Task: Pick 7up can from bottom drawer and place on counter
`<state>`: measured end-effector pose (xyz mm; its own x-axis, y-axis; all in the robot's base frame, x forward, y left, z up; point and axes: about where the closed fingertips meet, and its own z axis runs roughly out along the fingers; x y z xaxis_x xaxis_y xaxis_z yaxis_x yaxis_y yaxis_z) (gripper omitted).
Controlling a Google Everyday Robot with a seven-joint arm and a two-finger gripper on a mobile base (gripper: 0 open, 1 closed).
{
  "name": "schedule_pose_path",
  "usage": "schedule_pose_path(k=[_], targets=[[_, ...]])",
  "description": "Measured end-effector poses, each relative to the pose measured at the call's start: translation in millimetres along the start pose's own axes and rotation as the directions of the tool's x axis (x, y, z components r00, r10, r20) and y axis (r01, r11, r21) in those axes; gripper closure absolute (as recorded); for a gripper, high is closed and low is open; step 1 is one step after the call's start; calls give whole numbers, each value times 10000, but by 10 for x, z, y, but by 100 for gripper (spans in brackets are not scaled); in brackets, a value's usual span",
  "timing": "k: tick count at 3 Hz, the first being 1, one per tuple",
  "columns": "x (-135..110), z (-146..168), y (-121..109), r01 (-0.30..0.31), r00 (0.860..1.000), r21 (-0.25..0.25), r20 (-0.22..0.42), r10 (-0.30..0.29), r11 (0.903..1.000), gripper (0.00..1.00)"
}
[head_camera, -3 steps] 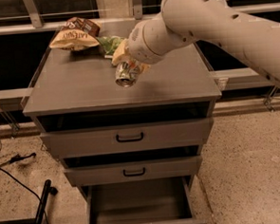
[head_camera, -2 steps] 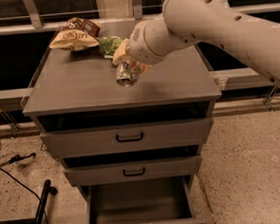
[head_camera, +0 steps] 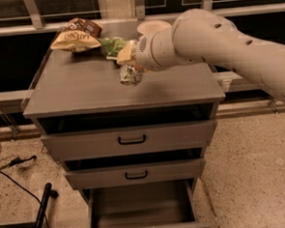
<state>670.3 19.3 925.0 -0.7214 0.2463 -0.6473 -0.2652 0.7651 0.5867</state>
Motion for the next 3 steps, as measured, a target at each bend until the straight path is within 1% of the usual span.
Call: schedule_pose_path(k=[1, 2, 3], targets=[[-57, 65, -56, 696, 9898, -341, 1271, -647, 9970, 100], [-121, 95, -78, 1157, 9695, -459, 2226, -1028, 9922, 100], [-135, 101, -62, 1289, 9631, -534, 2447, -1122, 9902, 100]])
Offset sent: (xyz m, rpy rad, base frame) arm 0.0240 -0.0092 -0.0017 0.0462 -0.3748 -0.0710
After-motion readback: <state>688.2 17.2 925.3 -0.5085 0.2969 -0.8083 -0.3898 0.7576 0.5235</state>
